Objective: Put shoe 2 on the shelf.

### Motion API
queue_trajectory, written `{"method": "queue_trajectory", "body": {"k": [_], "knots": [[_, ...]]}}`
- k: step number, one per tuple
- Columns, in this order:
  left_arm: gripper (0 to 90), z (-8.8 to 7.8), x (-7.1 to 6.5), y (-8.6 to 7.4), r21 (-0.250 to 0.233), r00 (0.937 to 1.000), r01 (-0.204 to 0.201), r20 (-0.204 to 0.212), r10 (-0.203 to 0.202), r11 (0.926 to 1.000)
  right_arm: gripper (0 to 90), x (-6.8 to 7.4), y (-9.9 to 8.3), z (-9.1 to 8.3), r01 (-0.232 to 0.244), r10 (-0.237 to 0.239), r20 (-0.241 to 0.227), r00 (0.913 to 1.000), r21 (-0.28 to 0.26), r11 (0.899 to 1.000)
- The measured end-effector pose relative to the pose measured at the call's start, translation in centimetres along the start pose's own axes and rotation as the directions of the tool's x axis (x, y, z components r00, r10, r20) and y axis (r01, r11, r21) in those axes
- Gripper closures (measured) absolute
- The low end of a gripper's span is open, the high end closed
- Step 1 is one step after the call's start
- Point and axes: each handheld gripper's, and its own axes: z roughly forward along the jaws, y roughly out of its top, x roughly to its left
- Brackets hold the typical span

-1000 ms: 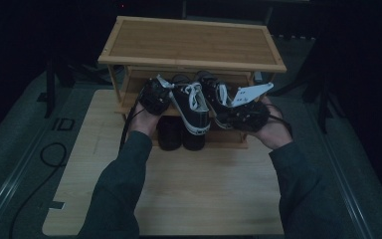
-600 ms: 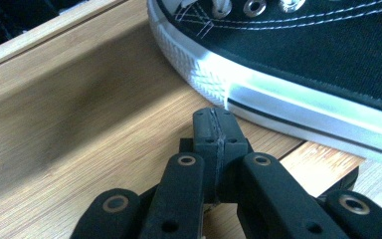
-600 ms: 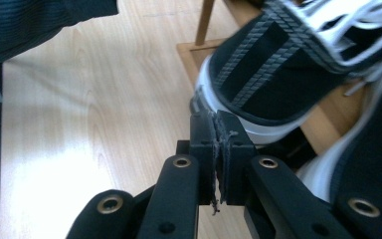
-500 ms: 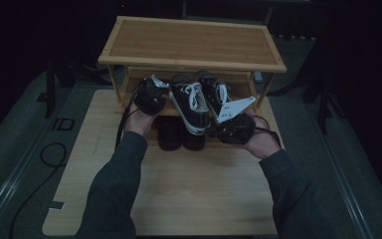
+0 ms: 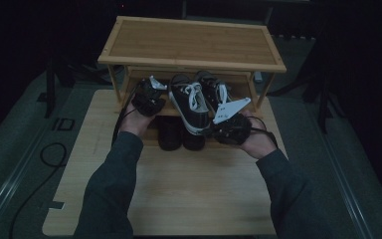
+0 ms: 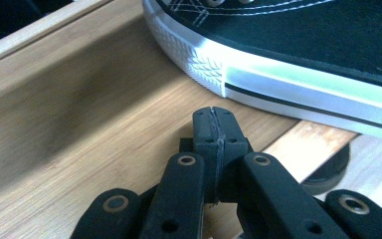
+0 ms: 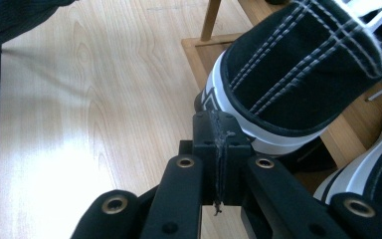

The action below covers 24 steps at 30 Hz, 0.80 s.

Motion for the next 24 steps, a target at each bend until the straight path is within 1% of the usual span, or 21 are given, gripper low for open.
{"method": "queue_trajectory", "body": {"k": [6,10,13,16,19,24], "knots": [[90.0,-0.1,0.0,-0.3,-0.017,1.0000,-0.001,0.009,0.001,0.9998,89.8,0.3,0.5,0.8,0.016,-0.016,-0.012,0.9998,-0.004,1.000],[90.0,-0.1,-0.1,-0.4,-0.024,0.9999,-0.001,0.011,0.001,0.9997,89.9,0.6,0.9,1.6,0.034,-0.034,-0.014,0.9993,0.005,0.999],[90.0,-0.2,0.1,-0.6,-0.033,0.9996,0.010,0.026,-0.009,0.9994,89.6,0.5,0.9,1.4,0.036,-0.036,-0.017,0.9992,0.006,0.999],[90.0,-0.2,0.2,-0.7,-0.039,0.9993,0.021,0.031,-0.020,0.9990,89.3,0.4,0.8,1.3,0.043,-0.042,-0.019,0.9989,0.012,0.999],[90.0,-0.2,0.2,-0.7,-0.041,0.9991,0.023,0.037,-0.021,0.9989,89.3,0.4,0.5,1.1,0.047,-0.047,-0.019,0.9987,0.025,0.999],[90.0,-0.2,0.3,-0.7,-0.043,0.9989,0.025,0.042,-0.023,0.9988,89.5,0.0,-0.1,0.7,0.040,-0.040,-0.014,0.9991,0.035,0.999]]}}
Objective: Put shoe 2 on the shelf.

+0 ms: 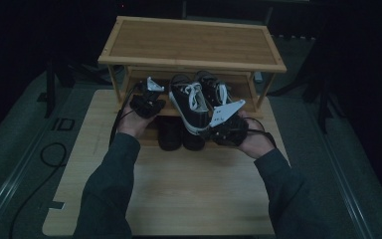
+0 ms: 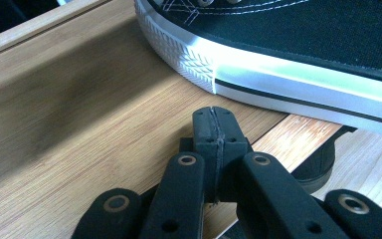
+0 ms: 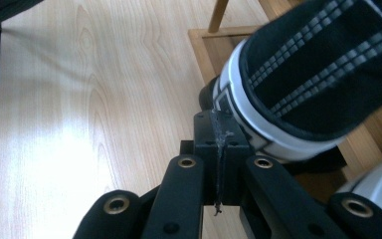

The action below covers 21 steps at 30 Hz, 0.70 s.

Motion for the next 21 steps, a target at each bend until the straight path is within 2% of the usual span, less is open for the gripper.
{"method": "queue_trajectory", "body": {"k": [9,12,16,17,21], "knots": [[90.0,0.0,-0.2,0.0,0.004,0.9997,-0.018,-0.017,0.018,0.9998,90.0,0.0,0.0,0.1,-0.008,0.008,0.010,0.9999,-0.009,1.000],[90.0,0.0,-0.3,0.1,0.006,0.9993,-0.029,-0.022,0.029,0.9996,90.0,0.1,0.3,0.4,-0.010,0.010,0.002,1.0000,-0.018,1.000],[90.0,0.0,-0.1,0.0,0.002,0.9999,-0.011,-0.008,0.011,0.9999,90.0,0.1,0.7,0.8,-0.009,0.009,-0.012,0.9999,-0.026,1.000],[90.0,0.0,-0.1,0.0,0.001,0.9999,-0.010,-0.005,0.010,1.0000,90.0,0.0,1.0,1.2,-0.011,0.010,-0.028,0.9996,-0.038,0.999],[90.0,0.0,0.0,0.0,-0.001,0.9999,-0.011,-0.004,0.011,0.9999,90.0,-0.1,1.4,1.8,-0.011,0.009,-0.043,0.9990,-0.049,0.999]]}}
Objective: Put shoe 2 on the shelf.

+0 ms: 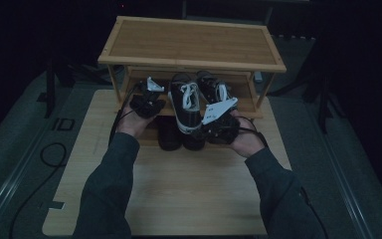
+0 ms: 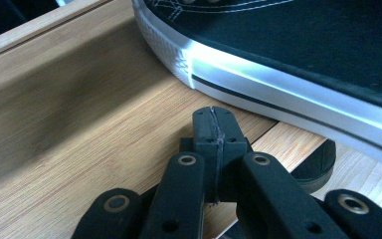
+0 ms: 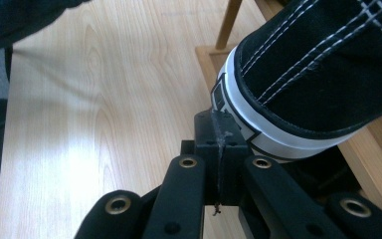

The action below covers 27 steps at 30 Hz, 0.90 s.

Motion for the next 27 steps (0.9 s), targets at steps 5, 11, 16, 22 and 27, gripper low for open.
{"method": "queue_trajectory", "body": {"k": [5,11,16,22,27], "knots": [[90.0,0.0,0.0,0.0,-0.002,0.9999,-0.011,-0.002,0.011,0.9999,90.0,-0.9,0.4,1.1,-0.036,0.036,0.039,0.9986,0.002,0.999],[90.0,0.0,-0.2,-0.1,-0.003,0.9998,-0.016,-0.012,0.016,0.9999,90.0,-1.1,0.7,1.7,-0.039,0.040,0.035,0.9986,-0.014,0.999],[90.0,0.0,-0.3,-0.1,-0.004,0.9997,-0.018,-0.017,0.018,0.9998,90.0,-1.1,1.2,2.4,-0.034,0.035,0.051,0.9981,-0.019,0.999],[90.0,0.0,-0.2,-0.1,-0.005,0.9998,-0.016,-0.012,0.016,0.9999,90.0,-1.1,2.1,3.2,-0.024,0.024,0.044,0.9987,-0.018,1.000],[90.0,0.0,-0.2,-0.1,-0.006,0.9998,-0.017,-0.012,0.017,0.9998,90.0,-1.1,2.5,3.8,-0.020,0.021,0.068,0.9975,-0.014,1.000]]}}
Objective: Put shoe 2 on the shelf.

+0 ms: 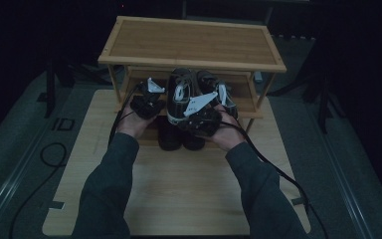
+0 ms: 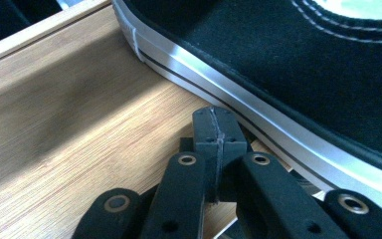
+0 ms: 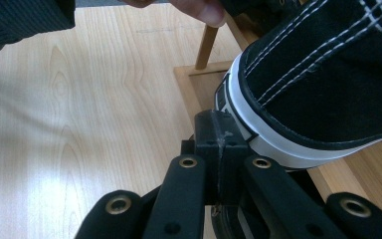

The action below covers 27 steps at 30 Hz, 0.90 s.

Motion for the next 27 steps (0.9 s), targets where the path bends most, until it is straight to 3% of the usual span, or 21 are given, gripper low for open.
{"method": "queue_trajectory", "body": {"k": [6,27], "knots": [[90.0,0.00,-0.01,0.00,0.000,1.0000,-0.003,-0.002,0.003,1.0000,90.0,-0.28,0.11,0.17,0.003,-0.003,-0.003,1.0000,0.000,1.000],[90.0,0.00,-0.06,-0.03,-0.003,0.9999,0.010,-0.004,-0.010,0.9999,90.0,-0.51,0.41,0.67,0.017,-0.017,0.053,0.9985,-0.005,1.000]]}}
